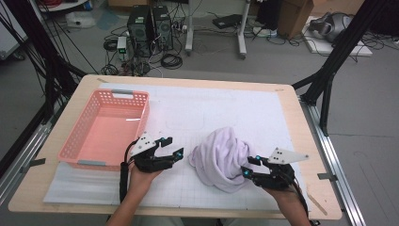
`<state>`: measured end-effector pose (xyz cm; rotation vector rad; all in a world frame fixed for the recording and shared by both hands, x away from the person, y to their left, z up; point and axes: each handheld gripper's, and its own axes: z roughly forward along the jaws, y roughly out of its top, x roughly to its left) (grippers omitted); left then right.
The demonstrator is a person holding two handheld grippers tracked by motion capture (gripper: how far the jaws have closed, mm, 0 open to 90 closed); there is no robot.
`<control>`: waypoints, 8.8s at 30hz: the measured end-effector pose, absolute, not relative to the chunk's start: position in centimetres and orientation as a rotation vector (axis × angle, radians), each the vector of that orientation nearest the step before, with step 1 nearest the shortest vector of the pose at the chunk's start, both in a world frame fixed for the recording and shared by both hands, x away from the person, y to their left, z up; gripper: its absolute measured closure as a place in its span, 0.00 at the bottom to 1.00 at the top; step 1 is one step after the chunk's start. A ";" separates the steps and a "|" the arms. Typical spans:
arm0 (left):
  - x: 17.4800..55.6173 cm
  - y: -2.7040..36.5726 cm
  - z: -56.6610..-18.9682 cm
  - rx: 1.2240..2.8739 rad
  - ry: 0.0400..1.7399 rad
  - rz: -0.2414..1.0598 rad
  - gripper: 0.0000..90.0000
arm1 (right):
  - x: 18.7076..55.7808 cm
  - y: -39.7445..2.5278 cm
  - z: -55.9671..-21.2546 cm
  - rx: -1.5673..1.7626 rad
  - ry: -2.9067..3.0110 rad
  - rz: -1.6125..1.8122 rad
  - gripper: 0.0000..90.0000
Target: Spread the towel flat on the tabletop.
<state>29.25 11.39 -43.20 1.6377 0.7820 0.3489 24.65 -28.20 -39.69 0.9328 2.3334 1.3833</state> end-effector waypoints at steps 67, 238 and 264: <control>28.9 9.2 -44.1 1.754 0.712 0.262 0.48 | 34.2 -30.7 -39.9 1.151 2.323 0.882 0.88; 32.4 7.1 -45.0 1.840 1.009 0.227 0.48 | 31.5 -31.6 -37.8 1.112 2.252 1.166 0.57; 33.8 7.4 -43.7 1.907 1.093 0.368 0.92 | 39.4 -22.1 -42.2 1.077 2.513 0.896 0.91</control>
